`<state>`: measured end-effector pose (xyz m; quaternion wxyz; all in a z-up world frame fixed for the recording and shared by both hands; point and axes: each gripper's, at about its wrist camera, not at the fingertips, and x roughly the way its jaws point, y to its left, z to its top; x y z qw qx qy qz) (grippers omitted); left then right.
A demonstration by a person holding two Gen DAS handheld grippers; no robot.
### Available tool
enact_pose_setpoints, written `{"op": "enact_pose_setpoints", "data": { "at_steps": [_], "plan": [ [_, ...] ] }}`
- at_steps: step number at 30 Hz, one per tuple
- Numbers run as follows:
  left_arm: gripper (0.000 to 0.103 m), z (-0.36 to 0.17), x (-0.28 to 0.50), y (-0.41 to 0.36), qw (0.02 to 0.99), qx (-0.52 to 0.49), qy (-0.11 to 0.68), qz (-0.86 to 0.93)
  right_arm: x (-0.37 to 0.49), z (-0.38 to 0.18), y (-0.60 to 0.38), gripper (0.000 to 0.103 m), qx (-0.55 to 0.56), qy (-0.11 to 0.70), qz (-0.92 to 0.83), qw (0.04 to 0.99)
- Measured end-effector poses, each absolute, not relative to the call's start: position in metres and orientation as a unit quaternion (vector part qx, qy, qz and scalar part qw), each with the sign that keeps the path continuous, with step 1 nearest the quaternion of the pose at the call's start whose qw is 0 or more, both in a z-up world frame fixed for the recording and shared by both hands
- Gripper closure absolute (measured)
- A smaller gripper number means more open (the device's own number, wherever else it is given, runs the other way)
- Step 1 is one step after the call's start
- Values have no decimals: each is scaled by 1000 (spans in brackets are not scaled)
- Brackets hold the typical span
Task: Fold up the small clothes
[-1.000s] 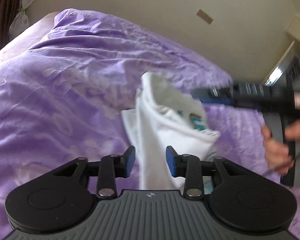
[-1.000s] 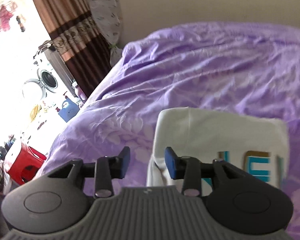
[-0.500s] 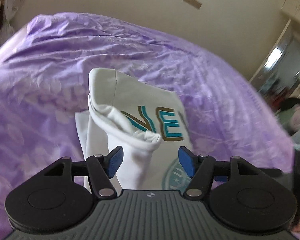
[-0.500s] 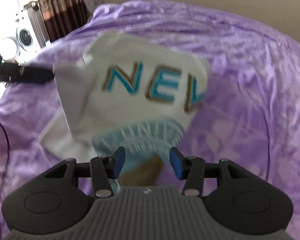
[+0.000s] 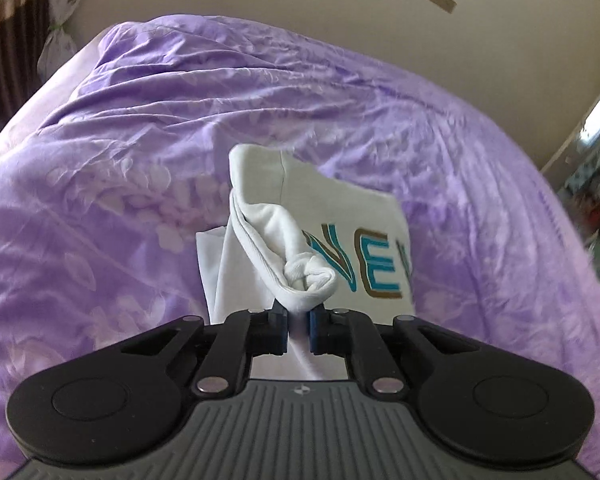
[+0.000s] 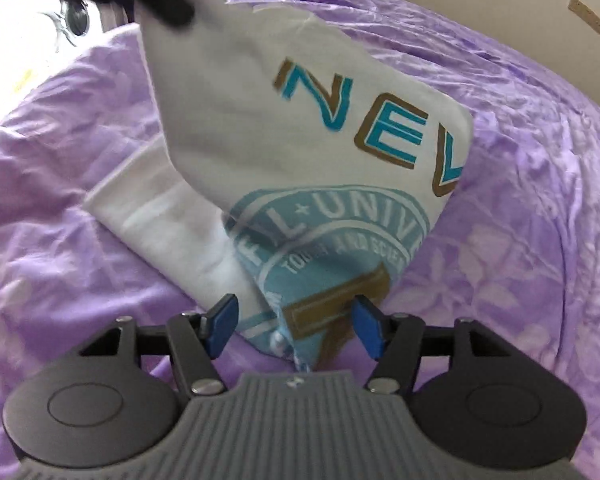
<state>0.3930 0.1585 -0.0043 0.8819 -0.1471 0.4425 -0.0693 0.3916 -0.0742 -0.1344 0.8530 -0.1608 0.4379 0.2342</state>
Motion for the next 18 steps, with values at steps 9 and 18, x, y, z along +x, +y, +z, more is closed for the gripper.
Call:
{"op": "enact_pose_setpoints", "data": {
  "at_steps": [9,18],
  "plan": [
    [94,-28,390,180,862,-205,453,-97,395,-116,-107,103,-158,422,182,874],
    [94,-125,369,198,831,-218,506,-80,394,-141,-134,103,-91,476,170,858]
  ]
}}
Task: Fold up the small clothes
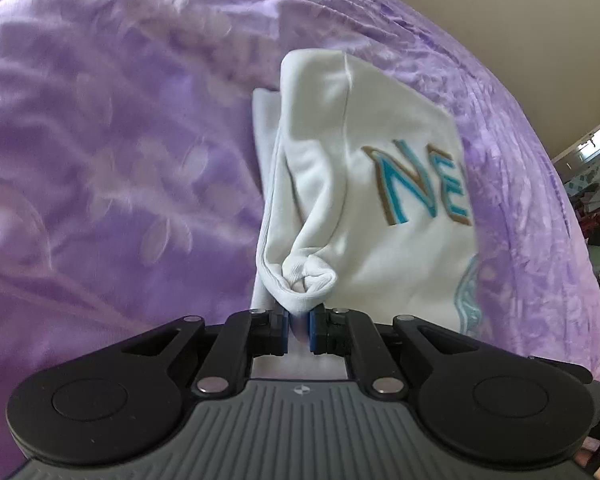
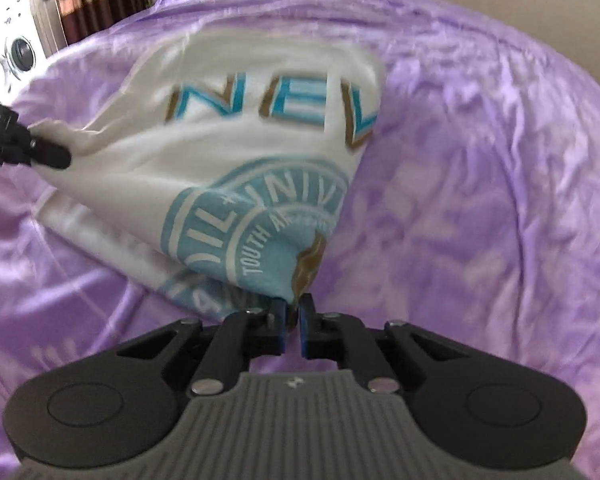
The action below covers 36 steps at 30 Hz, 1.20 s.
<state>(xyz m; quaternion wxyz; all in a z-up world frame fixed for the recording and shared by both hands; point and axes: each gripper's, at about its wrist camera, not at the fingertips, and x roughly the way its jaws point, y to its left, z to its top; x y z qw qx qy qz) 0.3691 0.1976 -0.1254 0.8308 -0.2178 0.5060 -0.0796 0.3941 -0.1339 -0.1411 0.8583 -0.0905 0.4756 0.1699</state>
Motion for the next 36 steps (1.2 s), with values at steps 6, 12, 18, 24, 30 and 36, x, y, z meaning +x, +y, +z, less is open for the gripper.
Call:
{"op": "enact_pose_setpoints", "data": {
  "at_steps": [6,12,18,24,30,36],
  "plan": [
    [94,-127,365,200,827,-225,508,-87,389,-158,-146,103,-64,489,176,852],
    [88,-119,357,203,823,-224,512,-101,369,-153,-176,102,-22,487,192,852],
    [60,-109,356,218,830,-275,478,-89,367,-152,-163,80,-32,456,199,867],
    [67,-114,366,217,823,-300,474,-85,375,-155,-148,82,-41,447,190,873],
    [90,-74,351,215,858,-270,426,-100,377,-145,-158,103,-10,428,198,882],
    [91,-104,344,203,847,-198,486,-85,371,-144,-171,103,17,438,199,877]
  ]
}}
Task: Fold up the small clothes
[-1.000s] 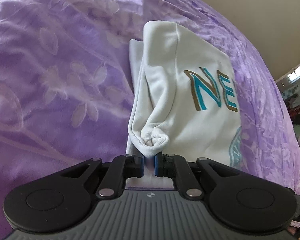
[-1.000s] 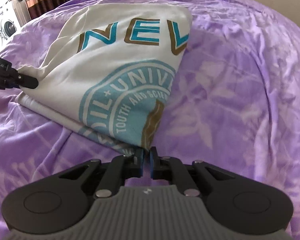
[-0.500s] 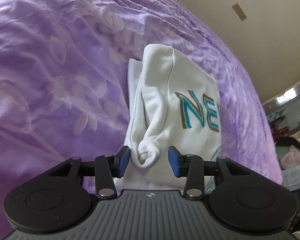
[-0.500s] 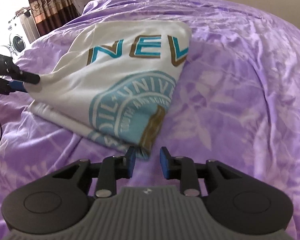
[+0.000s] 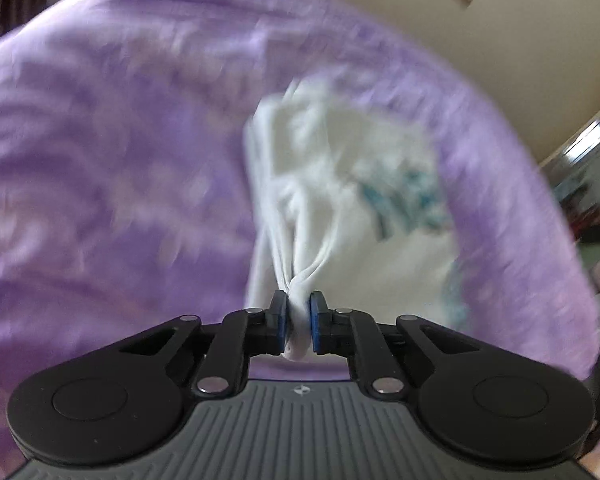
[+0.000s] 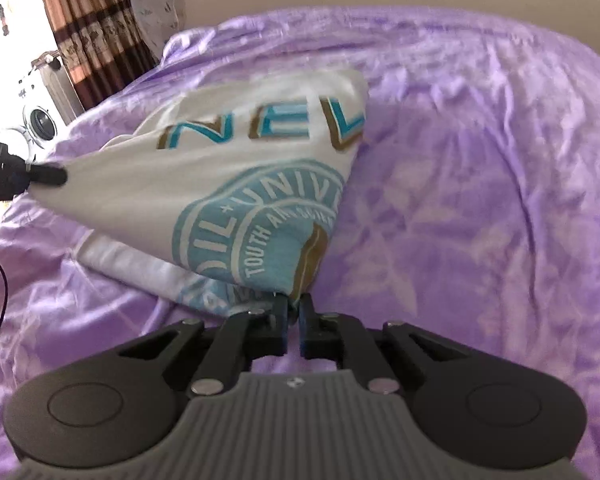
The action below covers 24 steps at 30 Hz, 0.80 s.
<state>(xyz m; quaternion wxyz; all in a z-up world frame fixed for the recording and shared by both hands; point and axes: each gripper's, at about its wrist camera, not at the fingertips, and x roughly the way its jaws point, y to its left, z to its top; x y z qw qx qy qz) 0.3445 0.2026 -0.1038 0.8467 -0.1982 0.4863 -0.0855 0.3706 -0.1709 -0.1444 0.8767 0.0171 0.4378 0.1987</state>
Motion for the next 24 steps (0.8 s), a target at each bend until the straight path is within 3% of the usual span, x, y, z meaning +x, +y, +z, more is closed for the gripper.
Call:
{"op": "enact_pose_setpoints", "data": {
  "at_steps": [4,8,10,13,17,24],
  "plan": [
    [91,-141,351,200,851,-185,488,-59,373,-174,-169,103,34,466,185,864],
    [87,-138,352,189,853,-127,501,-71,374,-179,-166,103,20,472,190,861],
    [76,-129,353,191,843,-110,521,-79,374,-176,-170,103,20,483,190,854],
    [70,-108,346,193,838,-73,532,-95,370,-168,-180,103,5,488,188,852],
    [58,-68,351,202,869,-55,479,-115,373,-148,-198,103,-2,469,181,864],
    [39,-33,419,213,908,-111,391,-106,420,-109,-197,100,11,416,179,891]
  ]
}}
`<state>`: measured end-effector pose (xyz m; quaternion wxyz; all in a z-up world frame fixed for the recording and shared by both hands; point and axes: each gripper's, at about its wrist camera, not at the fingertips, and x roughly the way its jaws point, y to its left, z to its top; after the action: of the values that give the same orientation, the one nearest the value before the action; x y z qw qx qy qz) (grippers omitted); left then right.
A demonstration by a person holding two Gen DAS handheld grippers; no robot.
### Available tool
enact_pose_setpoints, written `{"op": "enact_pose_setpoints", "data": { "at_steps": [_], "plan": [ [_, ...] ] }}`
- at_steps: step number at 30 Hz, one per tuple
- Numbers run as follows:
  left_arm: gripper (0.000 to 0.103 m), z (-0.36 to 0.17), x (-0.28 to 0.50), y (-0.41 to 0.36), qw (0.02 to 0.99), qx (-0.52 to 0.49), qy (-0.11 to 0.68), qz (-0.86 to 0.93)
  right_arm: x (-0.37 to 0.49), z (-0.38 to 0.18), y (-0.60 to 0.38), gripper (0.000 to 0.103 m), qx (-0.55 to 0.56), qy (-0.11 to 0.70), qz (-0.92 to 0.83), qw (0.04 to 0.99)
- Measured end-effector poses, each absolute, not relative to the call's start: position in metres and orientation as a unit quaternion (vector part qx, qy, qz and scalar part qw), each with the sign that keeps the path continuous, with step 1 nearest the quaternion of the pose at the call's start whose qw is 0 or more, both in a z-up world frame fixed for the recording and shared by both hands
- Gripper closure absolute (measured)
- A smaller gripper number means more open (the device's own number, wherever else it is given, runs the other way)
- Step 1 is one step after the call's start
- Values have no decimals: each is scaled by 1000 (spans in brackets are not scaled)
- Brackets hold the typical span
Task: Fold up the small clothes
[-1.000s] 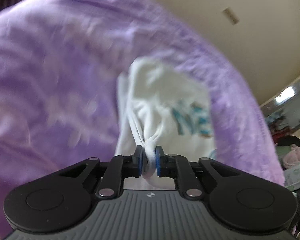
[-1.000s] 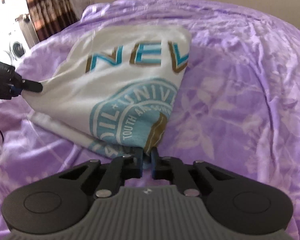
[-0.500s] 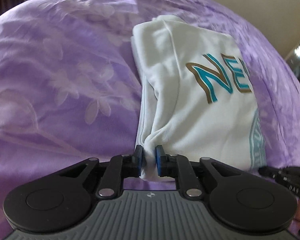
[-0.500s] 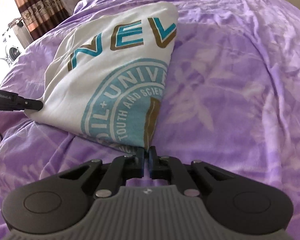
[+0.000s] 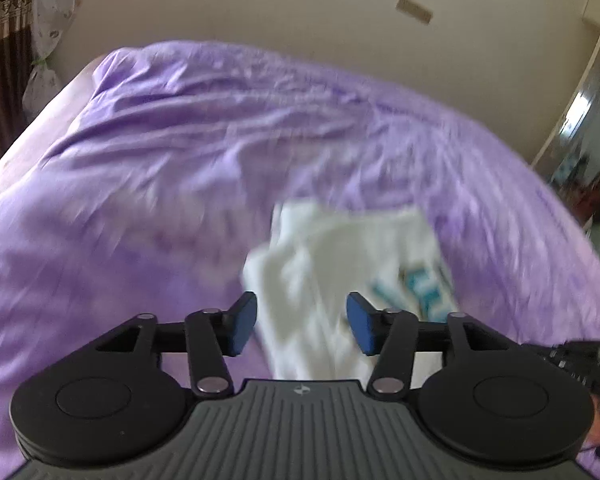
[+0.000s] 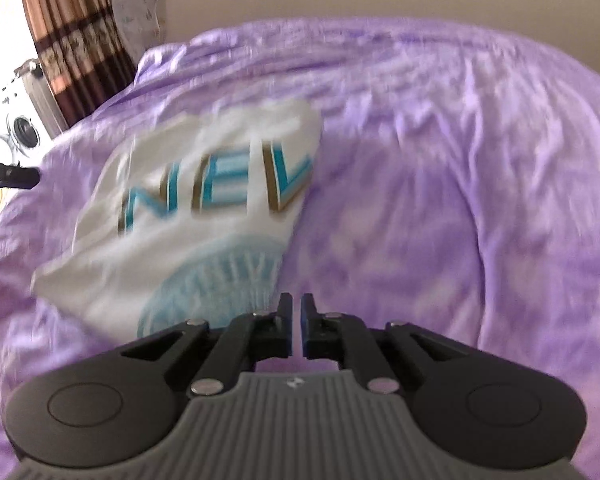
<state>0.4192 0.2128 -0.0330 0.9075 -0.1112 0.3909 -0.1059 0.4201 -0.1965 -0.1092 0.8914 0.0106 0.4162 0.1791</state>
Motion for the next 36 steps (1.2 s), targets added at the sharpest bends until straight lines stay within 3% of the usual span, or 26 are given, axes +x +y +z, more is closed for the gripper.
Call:
{"op": "enact_pose_setpoints", "data": {
  "at_steps": [3,5,7,11,14,16,20,24,28,34,36],
  "plan": [
    [36,-41,458,207,906,-134,388,-102,451,-99,-183,99,27,395,195,897],
    [36,-53,484,204,902,-154,389,-104,473,-94,-173,91,29,384,200,901],
    [39,-69,510,205,897,-176,392,-101,493,-93,-161,86,26,376,202,904],
    [48,-104,552,213,870,-234,423,-95,527,-103,-143,86,31,370,213,904],
    [72,-126,570,215,847,-278,444,-96,545,-116,-136,85,34,374,216,901],
    [99,-126,568,215,852,-291,424,-102,553,-125,-135,85,38,382,218,897],
    [99,-99,548,202,900,-214,358,-130,557,-141,-134,86,42,388,221,894],
    [99,-109,558,186,911,-110,392,-72,559,-152,-134,86,47,387,223,894],
    [75,-112,562,185,909,-94,406,-25,556,-151,-134,86,40,383,211,898],
    [75,-76,514,192,920,-95,373,-70,544,-132,-153,84,24,363,199,910],
    [75,-73,491,188,918,-92,370,-112,543,-130,-157,92,41,362,201,909]
  ]
}}
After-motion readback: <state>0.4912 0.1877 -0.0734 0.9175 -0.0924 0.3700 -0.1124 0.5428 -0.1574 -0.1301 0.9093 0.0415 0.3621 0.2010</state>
